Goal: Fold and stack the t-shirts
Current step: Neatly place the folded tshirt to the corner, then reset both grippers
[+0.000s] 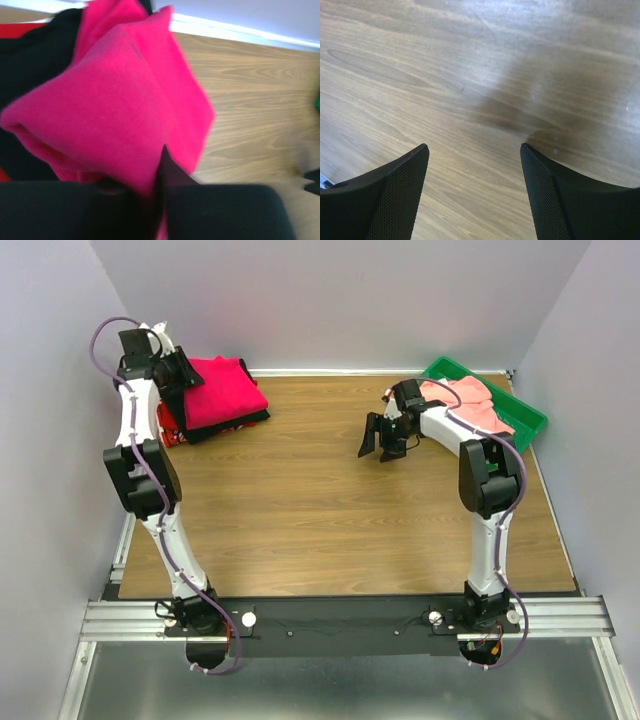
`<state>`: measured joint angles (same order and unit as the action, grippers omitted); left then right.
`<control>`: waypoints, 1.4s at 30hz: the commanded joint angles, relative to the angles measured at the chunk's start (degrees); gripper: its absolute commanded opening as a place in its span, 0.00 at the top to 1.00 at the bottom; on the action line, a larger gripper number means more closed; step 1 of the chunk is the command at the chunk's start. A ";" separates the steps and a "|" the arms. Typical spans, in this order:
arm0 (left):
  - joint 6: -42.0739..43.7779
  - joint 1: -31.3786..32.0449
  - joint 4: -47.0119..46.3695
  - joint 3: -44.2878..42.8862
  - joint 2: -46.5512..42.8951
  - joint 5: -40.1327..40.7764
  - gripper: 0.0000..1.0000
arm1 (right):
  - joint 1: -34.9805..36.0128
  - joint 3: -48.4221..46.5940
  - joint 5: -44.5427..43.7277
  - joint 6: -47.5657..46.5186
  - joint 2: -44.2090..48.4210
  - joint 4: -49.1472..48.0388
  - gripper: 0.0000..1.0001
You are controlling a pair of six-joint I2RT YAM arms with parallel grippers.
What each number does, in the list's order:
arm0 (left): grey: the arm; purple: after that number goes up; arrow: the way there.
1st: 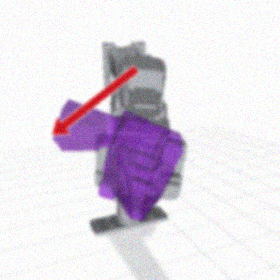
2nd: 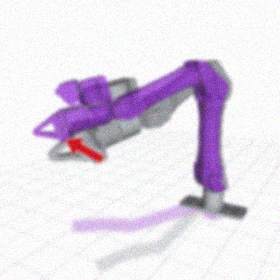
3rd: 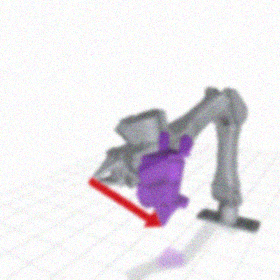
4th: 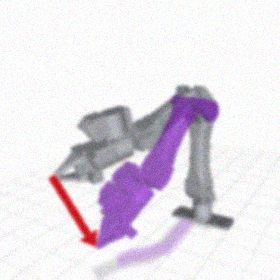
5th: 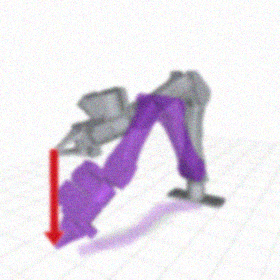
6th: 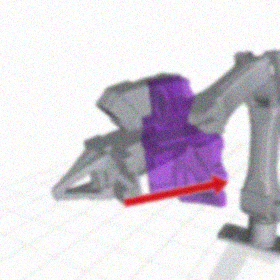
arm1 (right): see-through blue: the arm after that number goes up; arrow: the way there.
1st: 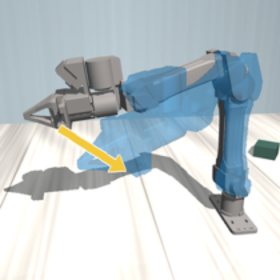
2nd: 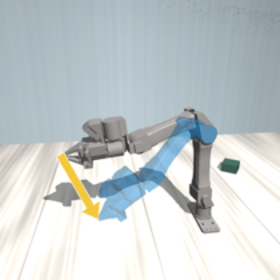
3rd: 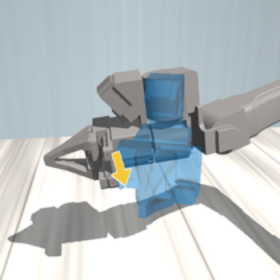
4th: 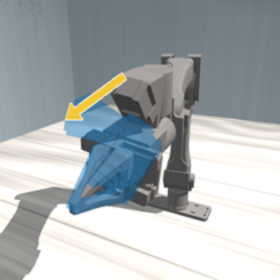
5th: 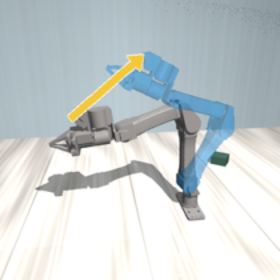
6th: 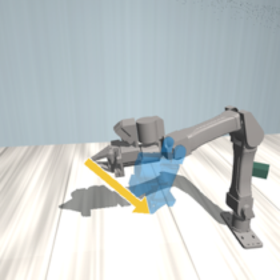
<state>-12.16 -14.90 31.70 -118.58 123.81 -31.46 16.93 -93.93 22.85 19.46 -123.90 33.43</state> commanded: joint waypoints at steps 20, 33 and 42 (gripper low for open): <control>-3.12 9.33 -19.28 31.09 -27.97 33.20 0.06 | 0.30 5.24 -12.82 -1.97 16.40 -0.82 0.17; -10.33 32.55 -37.24 60.92 -50.94 46.39 0.06 | 0.21 16.40 -19.67 1.54 28.35 -9.96 0.17; -10.51 42.31 -35.75 61.81 -50.07 50.18 0.06 | 0.30 23.79 -24.34 3.47 33.63 -12.77 0.18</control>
<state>-22.00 25.50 -2.48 -56.12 73.60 14.72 16.93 -72.69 2.39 21.41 -92.38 23.11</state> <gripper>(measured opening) 0.938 0.826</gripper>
